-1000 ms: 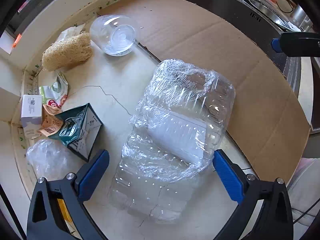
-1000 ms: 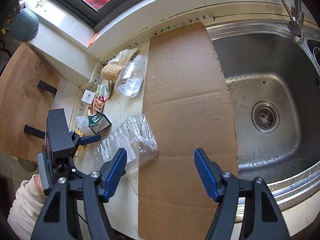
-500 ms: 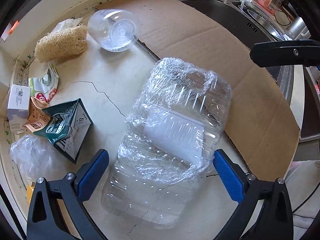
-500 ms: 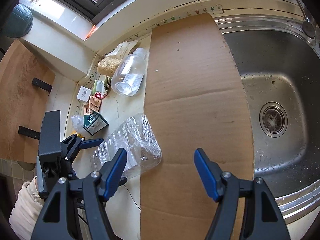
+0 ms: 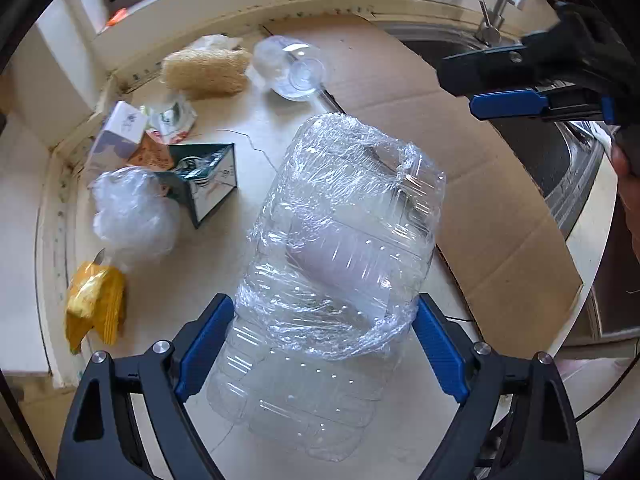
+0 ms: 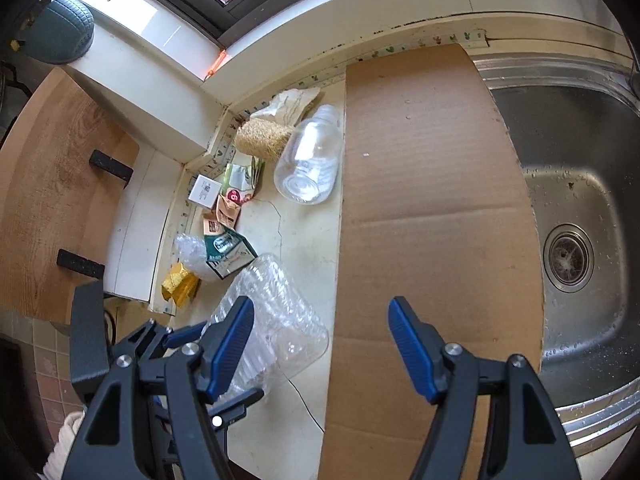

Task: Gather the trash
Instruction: 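Grasp the plastic-wrapped clear container with the left gripper while the right approaches the clear bottle, then grasp the clear plastic bottle with the right gripper while the left holds the container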

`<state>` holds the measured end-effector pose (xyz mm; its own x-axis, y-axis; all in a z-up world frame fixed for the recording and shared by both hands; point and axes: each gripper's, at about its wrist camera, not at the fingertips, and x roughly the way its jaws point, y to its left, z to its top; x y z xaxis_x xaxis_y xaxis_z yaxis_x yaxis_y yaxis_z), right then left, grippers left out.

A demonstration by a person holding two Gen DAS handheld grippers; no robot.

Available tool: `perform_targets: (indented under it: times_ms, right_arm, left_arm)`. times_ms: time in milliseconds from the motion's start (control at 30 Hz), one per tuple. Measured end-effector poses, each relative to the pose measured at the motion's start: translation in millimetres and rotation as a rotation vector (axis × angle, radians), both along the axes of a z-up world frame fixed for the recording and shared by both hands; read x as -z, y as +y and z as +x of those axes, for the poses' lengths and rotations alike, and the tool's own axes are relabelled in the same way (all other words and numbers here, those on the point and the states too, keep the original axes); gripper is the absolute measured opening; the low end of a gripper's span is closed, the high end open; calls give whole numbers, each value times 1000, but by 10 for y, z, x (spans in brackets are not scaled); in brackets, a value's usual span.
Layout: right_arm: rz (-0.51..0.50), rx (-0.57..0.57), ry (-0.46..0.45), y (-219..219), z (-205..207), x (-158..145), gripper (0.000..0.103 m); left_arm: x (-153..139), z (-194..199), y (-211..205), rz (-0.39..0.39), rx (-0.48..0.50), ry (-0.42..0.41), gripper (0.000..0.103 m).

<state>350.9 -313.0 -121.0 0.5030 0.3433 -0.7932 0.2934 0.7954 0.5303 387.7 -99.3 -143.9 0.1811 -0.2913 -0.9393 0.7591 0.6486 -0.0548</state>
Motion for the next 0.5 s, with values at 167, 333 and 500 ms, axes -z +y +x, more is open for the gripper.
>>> perform_targets:
  times_ms: [167, 333, 500]
  right_arm:
    - [8, 60, -30, -29, 385, -73, 70]
    - [9, 105, -6, -89, 842, 93, 70]
    - [11, 93, 35, -130, 1156, 269, 70]
  left_arm:
    - [-340, -64, 343, -16, -219, -73, 89]
    - [-595, -58, 545, 9, -465, -184, 89]
    - [-702, -48, 627, 23, -613, -278, 89]
